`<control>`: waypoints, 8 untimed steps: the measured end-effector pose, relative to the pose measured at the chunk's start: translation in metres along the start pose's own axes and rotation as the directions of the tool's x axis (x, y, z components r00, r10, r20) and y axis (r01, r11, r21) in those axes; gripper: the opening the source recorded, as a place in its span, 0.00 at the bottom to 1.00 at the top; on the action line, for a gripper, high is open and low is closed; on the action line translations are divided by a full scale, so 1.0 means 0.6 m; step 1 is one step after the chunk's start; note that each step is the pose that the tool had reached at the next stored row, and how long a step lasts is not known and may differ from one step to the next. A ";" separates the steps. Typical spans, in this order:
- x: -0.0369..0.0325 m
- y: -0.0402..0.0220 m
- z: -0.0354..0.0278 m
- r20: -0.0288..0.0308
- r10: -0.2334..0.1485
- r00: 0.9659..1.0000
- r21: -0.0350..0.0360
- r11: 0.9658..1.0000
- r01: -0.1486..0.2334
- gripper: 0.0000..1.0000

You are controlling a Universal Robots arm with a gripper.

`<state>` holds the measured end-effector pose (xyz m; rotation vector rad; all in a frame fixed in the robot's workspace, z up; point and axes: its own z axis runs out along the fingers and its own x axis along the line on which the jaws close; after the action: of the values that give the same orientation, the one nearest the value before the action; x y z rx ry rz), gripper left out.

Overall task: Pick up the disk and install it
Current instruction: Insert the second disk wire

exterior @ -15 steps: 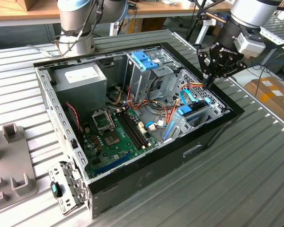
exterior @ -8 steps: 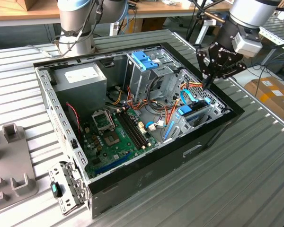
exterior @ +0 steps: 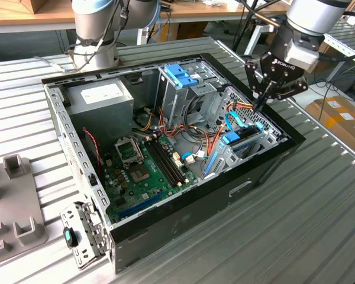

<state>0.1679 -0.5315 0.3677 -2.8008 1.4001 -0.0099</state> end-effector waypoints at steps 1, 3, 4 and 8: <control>0.000 0.000 0.000 -0.001 0.015 1.000 0.000 1.000 -0.015 0.16; 0.000 0.000 0.000 -0.001 0.045 0.999 -0.001 0.999 -0.045 0.16; 0.000 0.000 0.001 -0.002 0.064 0.998 -0.001 0.998 -0.064 0.16; 0.000 0.000 0.001 -0.004 0.137 0.991 -0.001 0.991 -0.137 0.16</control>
<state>0.1679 -0.5315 0.3670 -2.7001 1.5909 -0.0127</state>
